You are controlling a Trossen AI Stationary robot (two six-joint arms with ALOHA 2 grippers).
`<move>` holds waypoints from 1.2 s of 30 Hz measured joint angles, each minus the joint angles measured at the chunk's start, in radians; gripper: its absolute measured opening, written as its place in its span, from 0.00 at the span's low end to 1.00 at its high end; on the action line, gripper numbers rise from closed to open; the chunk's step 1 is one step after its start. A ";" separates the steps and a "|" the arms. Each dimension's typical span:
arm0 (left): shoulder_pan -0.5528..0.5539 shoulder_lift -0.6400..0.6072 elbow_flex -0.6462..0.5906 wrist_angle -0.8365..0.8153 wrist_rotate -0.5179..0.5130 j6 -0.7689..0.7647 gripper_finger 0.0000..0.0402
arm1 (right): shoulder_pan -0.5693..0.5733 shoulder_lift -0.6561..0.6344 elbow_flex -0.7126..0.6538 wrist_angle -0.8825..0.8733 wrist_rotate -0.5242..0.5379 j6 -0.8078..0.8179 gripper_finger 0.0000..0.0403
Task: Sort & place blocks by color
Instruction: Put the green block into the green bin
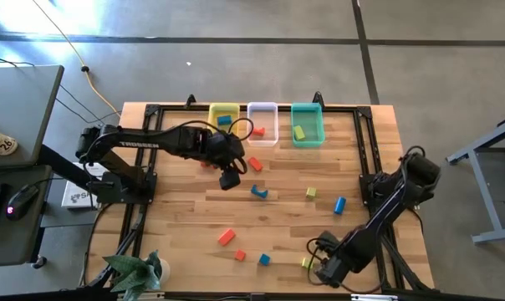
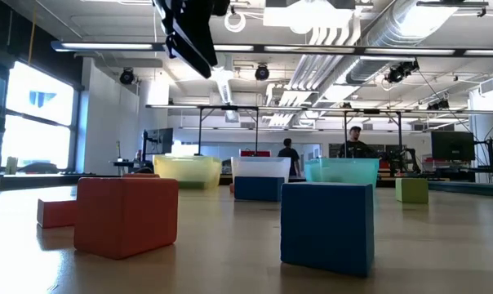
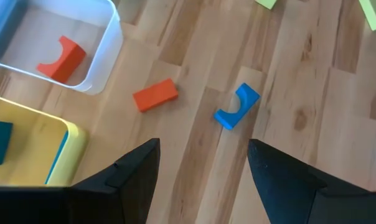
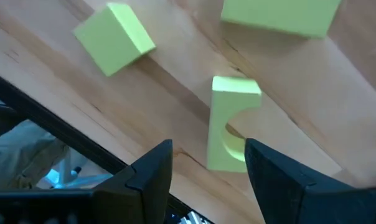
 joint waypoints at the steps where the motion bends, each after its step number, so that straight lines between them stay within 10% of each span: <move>1: -0.002 0.000 0.000 0.000 0.000 0.000 0.58 | 0.000 0.009 0.000 0.000 -0.003 0.004 0.47; 12: -0.010 0.000 0.000 0.000 -0.006 0.001 0.58 | 0.000 0.113 0.000 0.007 -0.007 0.004 0.43; 22: 0.011 0.000 0.000 0.000 -0.031 0.020 0.58 | -0.026 0.145 0.001 0.033 -0.026 0.029 0.05; 36: 0.072 0.000 0.000 0.001 -0.032 0.054 0.58 | -0.135 0.117 0.078 0.037 0.094 0.023 0.05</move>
